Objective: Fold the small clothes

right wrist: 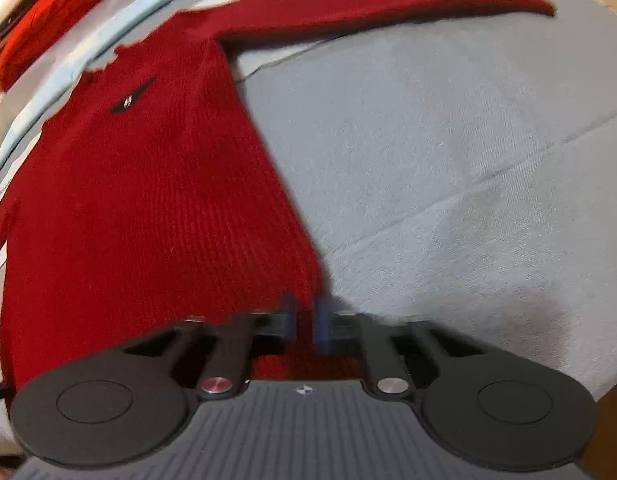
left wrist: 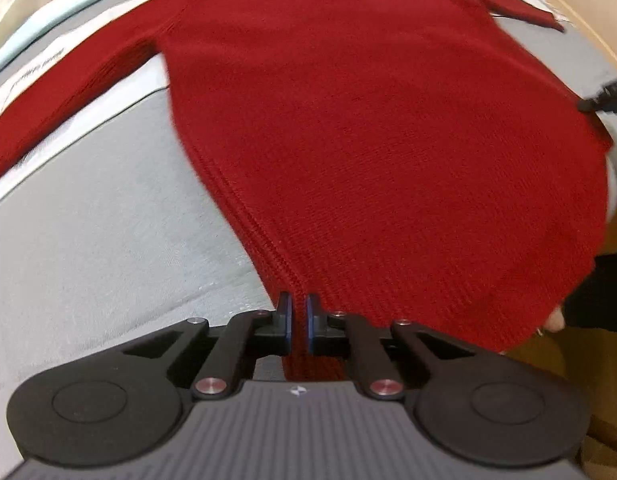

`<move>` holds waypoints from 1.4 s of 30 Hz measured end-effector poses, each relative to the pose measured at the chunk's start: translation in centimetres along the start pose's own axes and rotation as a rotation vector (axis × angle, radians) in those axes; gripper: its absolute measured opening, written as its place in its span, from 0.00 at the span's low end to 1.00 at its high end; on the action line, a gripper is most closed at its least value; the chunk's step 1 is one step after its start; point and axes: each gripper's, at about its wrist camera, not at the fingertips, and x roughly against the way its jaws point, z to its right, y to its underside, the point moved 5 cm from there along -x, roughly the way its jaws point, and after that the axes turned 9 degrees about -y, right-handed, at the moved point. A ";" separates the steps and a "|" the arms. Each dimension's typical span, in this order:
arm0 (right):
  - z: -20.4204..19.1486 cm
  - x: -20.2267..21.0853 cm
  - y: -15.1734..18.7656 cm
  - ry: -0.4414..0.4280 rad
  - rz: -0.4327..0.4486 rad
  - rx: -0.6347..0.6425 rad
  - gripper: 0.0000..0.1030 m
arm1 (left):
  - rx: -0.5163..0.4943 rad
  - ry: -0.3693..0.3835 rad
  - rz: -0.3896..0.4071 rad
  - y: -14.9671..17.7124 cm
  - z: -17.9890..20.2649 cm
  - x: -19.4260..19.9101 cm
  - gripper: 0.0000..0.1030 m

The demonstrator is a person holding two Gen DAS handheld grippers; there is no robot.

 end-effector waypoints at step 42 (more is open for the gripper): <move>-17.1 -1.9 -2.6 0.047 0.255 0.256 0.45 | 0.707 -0.341 0.475 -14.7 -2.1 8.2 0.76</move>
